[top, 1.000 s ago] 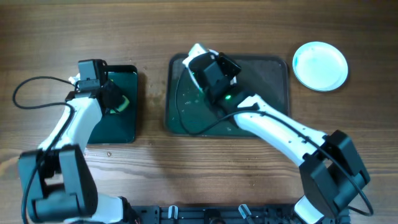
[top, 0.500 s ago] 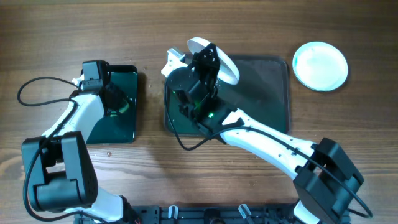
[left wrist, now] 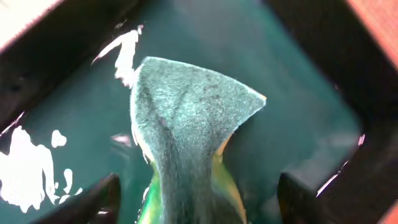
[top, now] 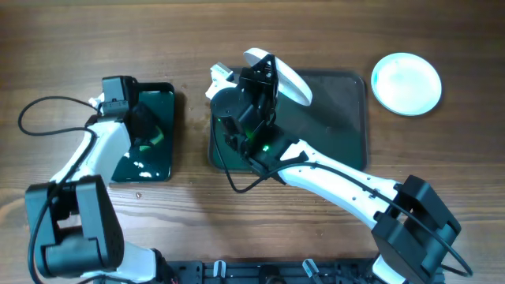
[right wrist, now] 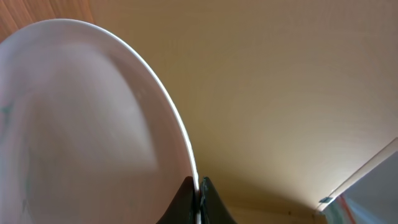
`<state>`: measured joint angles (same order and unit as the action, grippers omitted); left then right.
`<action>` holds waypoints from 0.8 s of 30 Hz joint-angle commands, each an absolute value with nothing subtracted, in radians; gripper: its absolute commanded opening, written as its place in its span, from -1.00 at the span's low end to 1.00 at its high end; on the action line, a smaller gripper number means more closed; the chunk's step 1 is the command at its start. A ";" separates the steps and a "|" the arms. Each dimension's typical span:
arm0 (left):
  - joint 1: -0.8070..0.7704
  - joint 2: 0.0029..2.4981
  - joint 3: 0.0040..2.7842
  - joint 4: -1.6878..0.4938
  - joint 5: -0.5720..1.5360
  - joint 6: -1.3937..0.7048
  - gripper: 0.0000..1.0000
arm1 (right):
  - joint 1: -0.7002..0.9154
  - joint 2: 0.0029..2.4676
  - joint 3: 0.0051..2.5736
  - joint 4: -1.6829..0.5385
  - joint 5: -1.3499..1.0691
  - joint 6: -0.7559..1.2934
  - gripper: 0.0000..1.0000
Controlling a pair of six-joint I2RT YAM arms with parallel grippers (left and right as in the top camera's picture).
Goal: Clean dirty plates on tray and stack at the side
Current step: 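Lift the last plate with the right gripper toward the side stack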
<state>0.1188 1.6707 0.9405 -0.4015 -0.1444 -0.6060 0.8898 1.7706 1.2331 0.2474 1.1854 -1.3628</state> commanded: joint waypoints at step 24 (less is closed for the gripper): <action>0.121 1.644 0.937 -0.395 -0.158 -0.609 1.00 | 0.889 1.742 1.242 -0.112 1.082 -1.054 -0.91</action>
